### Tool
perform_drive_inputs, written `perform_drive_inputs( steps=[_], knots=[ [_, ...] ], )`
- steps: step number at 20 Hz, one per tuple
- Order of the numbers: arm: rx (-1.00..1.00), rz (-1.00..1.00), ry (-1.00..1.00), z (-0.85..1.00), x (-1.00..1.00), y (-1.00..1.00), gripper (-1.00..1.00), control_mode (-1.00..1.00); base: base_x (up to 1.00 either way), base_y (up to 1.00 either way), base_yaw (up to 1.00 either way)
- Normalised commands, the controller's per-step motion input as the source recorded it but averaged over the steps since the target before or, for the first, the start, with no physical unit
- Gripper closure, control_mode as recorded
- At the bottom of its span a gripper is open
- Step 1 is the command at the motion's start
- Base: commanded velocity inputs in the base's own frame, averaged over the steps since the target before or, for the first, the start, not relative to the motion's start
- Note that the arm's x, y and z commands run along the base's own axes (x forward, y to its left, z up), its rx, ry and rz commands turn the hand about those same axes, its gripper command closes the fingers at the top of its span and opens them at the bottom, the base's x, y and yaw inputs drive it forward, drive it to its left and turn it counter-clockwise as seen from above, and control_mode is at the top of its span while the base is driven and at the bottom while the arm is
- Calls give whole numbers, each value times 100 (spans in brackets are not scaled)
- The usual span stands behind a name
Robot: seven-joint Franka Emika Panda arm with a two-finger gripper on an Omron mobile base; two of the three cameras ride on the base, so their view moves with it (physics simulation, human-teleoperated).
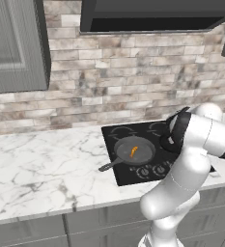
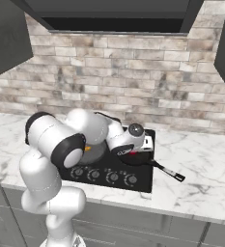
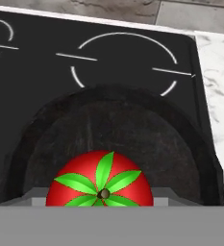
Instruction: Place both pans onto different burners. Then place the tomato and the shrimp on different pans.
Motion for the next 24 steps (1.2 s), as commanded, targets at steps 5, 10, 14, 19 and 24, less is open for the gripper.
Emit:
perform_drive_inputs(
  steps=[5,10,14,19,24],
  knots=[
    [0,0,0,-28,8,-3,100,-100,0,0,0],
    [0,0,0,-23,13,0,100,-100,0,0,0],
    [0,0,0,-19,18,0,100,-100,0,0,0],
    [0,0,0,-18,19,0,100,-100,0,0,0],
    [0,0,0,-16,17,0,-100,-100,0,0,0]
  ],
)
